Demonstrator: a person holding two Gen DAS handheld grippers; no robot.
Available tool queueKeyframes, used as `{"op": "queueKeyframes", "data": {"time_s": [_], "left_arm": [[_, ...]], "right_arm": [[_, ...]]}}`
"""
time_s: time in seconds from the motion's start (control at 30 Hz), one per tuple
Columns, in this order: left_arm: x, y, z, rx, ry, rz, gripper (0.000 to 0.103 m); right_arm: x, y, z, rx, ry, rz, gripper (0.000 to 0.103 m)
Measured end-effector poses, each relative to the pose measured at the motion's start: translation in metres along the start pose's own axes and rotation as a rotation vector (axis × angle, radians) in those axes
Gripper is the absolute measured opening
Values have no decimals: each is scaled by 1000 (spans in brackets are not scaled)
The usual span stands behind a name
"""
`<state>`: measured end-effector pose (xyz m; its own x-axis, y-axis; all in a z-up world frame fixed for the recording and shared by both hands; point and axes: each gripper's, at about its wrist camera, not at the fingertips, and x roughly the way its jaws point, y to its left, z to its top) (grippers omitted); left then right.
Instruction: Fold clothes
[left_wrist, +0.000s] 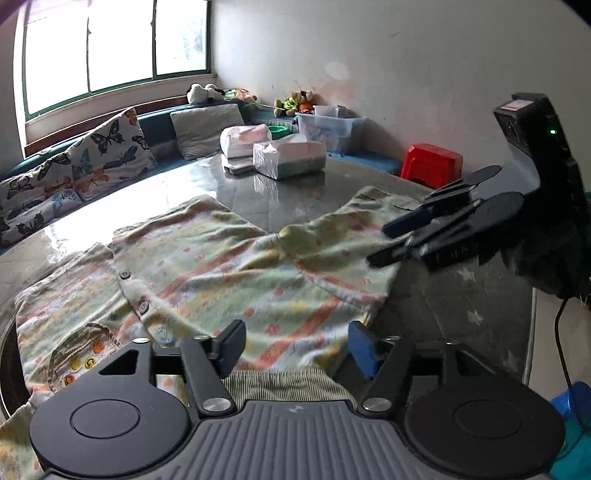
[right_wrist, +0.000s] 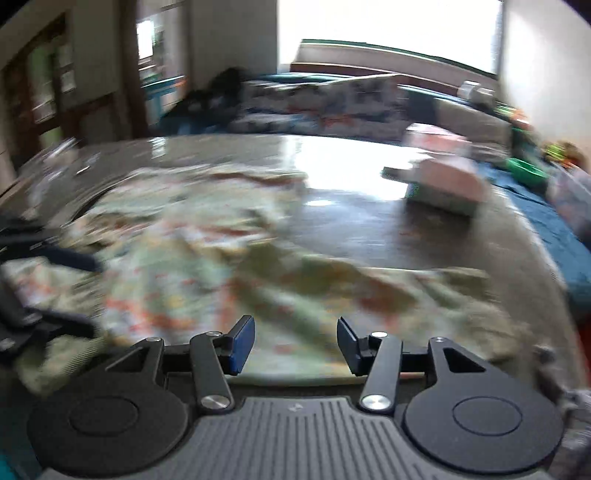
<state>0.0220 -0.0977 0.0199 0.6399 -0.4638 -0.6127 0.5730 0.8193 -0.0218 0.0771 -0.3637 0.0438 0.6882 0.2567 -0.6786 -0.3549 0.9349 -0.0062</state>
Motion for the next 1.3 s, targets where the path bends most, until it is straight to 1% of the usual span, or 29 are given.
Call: {"op": "queueKeyframes", "data": {"time_s": [0.07,0.1,0.17,0.23,0.3,0.37,0.7,0.87,0.93,1.0,1.03,1.07,1.1,1.3], "left_arm": [[1,0,1,-17,-4,10,81],[2,1,2,-26,-5,15,83],[1,2,2,-40,-12,25,92],[0,4,3,-55,-20,35,98],[0,7,3,-74,-21,44,99],[-1,11,4,-95,-19,57,103],[-7,30,0,-209,-16,104,103],[-8,34,-1,-234,-16,115,103],[-9,34,-1,-236,-15,119,103],[-9,34,-1,-238,-13,123,103],[-9,34,-1,-240,-10,127,103],[-8,35,-1,-245,-8,130,103],[-8,35,-1,-250,-7,132,103],[-11,39,-5,-264,-8,153,103]], "right_arm": [[5,-24,-1,42,-4,-82,50],[8,-35,-2,62,-1,-117,50],[14,-57,-5,100,9,-181,50],[19,-77,-9,140,17,-234,50],[23,-93,-13,179,21,-264,50],[25,-103,-15,199,19,-274,50],[27,-117,-17,249,-15,-262,50],[33,-117,-17,254,-1,-259,50],[32,-118,-18,265,-4,-253,47],[30,-117,-18,269,-5,-241,31],[30,-117,-18,271,-5,-235,25],[29,-116,-17,274,-7,-228,16],[28,-116,-17,283,-10,-218,11],[14,-108,-9,279,-72,-243,9]]}}
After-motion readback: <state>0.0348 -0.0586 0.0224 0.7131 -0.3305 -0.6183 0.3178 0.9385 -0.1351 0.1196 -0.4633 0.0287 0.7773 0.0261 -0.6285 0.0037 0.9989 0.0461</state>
